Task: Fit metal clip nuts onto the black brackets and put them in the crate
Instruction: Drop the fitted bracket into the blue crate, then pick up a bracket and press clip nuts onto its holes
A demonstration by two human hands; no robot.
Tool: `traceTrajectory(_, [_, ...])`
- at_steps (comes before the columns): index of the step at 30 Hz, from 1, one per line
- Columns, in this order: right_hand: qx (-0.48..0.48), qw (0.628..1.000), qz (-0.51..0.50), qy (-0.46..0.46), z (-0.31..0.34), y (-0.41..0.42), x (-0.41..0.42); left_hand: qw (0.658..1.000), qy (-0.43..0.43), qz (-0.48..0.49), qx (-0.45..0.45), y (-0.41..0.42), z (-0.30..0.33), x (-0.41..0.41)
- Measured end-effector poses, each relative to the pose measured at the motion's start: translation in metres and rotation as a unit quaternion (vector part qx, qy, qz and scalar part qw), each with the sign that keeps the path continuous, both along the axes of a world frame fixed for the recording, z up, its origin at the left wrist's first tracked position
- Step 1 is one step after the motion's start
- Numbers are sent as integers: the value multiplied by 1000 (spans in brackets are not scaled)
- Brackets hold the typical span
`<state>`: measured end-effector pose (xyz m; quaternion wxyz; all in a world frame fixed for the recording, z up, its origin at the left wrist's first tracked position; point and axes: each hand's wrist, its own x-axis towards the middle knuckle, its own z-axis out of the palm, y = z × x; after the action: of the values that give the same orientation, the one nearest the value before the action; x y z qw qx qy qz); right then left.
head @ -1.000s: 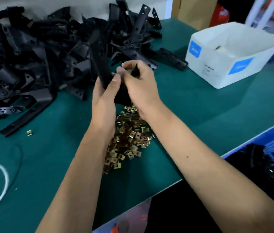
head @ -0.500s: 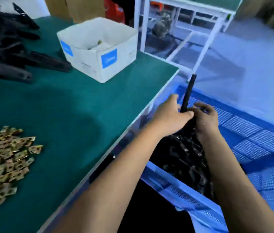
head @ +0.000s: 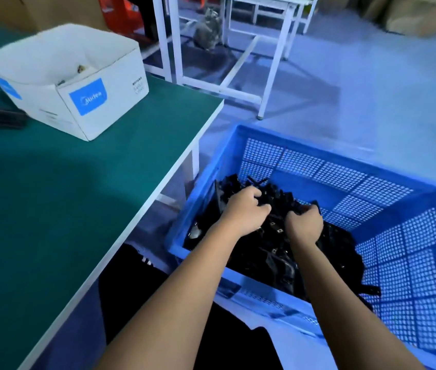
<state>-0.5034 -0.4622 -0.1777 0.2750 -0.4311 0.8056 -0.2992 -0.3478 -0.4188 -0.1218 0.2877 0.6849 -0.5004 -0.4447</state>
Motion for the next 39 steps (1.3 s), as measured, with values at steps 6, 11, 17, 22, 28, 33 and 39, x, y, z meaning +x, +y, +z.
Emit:
traceTrajectory(6, [-132,981,141,18,66,-2,77,984,7,103,-148,-1,60,28])
traceTrajectory(11, [-249,930,270,27,129,26,159,943,60,187,-268,35,133,96])
traceTrajectory(17, [-373,796,477,9,184,105,271,868,74,366,-327,128,169,209])
traceTrajectory(22, [-325,698,638,33,200,185,370,783,8,527,-330,221,155,287])
traceTrajectory(28, [-298,568,766,48,200,286,453,709,-116,634,-286,356,136,361])
traceTrajectory(33, [-320,500,798,107,184,351,501,572,-162,743,-309,427,128,386])
traceTrajectory(39, [-254,522,806,111,176,372,548,512,-29,789,-338,429,115,395])
